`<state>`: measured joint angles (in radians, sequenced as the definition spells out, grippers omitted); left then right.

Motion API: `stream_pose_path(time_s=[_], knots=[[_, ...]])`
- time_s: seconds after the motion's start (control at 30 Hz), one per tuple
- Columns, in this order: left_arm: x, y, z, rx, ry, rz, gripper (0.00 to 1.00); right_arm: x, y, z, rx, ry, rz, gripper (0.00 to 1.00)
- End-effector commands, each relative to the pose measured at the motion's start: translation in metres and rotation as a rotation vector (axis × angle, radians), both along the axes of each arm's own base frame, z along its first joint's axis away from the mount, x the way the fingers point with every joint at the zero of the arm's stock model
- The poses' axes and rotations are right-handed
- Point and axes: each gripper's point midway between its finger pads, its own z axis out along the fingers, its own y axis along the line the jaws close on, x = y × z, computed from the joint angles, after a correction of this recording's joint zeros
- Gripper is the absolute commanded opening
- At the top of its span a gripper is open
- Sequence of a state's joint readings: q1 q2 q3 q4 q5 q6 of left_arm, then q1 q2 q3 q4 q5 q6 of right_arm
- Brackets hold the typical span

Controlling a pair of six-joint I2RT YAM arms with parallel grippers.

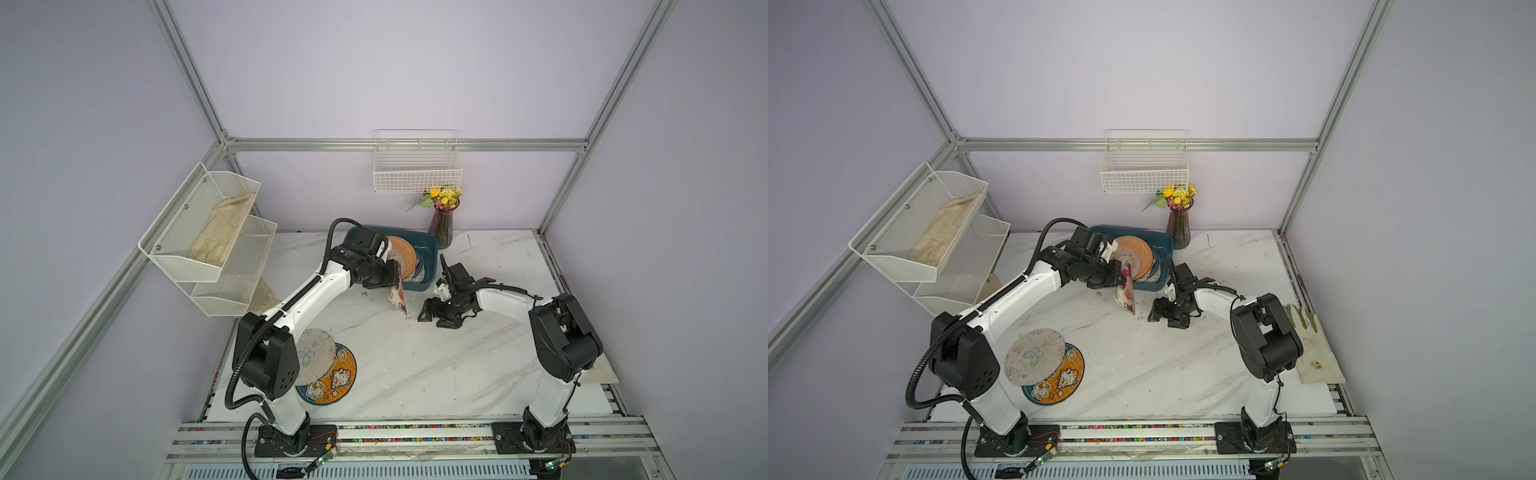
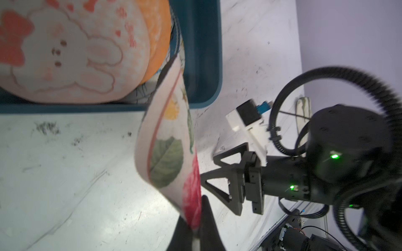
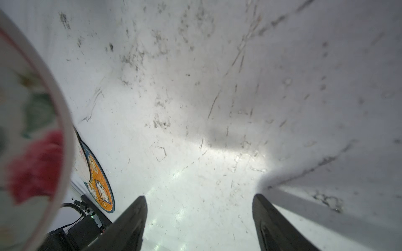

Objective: Put the coasters into the storage box
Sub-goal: Pick up the coaster from the center of the board, then place the coaster in the storage box.

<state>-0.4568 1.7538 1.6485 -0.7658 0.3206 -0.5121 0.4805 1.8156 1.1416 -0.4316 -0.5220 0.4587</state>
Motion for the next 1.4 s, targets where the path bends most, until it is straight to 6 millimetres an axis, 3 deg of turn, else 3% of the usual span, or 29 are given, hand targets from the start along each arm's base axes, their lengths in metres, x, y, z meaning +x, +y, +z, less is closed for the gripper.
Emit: stream_pose_path(time_s=[0.0, 0.17, 0.27, 0.47, 0.67, 0.73, 0.8, 0.9, 1.0, 1.17, 1.37], knots=[[0.029, -0.006, 0.051, -0.069, -0.120, -0.059, 0.00, -0.002, -0.004, 0.013, 0.025, -0.009, -0.007, 0.78], [0.073, -0.007, 0.068, -0.124, -0.178, -0.037, 0.00, 0.002, -0.005, 0.023, 0.054, -0.018, -0.024, 0.79], [0.098, -0.014, 0.066, -0.137, -0.206, -0.052, 0.00, 0.004, -0.006, 0.026, 0.062, -0.022, -0.031, 0.79], [0.143, -0.011, 0.034, -0.175, -0.184, -0.034, 0.00, 0.006, -0.011, 0.027, 0.065, -0.017, -0.048, 0.80], [0.163, 0.041, -0.017, -0.069, -0.127, 0.073, 0.00, 0.004, -0.015, 0.028, 0.066, -0.014, -0.060, 0.80], [0.165, 0.062, -0.035, -0.022, -0.103, 0.110, 0.11, 0.004, -0.015, 0.028, 0.065, -0.013, -0.061, 0.80], [0.167, 0.080, -0.053, 0.025, -0.076, 0.138, 0.15, 0.005, -0.015, 0.028, 0.067, -0.015, -0.061, 0.80], [0.166, 0.105, -0.073, 0.090, -0.031, 0.183, 0.45, 0.007, -0.014, 0.030, 0.069, -0.017, -0.061, 0.80], [0.162, 0.123, -0.083, 0.142, -0.006, 0.211, 0.51, 0.010, -0.013, 0.032, 0.072, -0.022, -0.062, 0.80], [0.152, 0.146, -0.083, 0.223, 0.001, 0.253, 0.71, 0.010, -0.013, 0.032, 0.073, -0.024, -0.063, 0.80], [0.136, 0.151, -0.070, 0.223, -0.007, 0.252, 0.91, 0.010, -0.013, 0.033, 0.073, -0.025, -0.063, 0.80]])
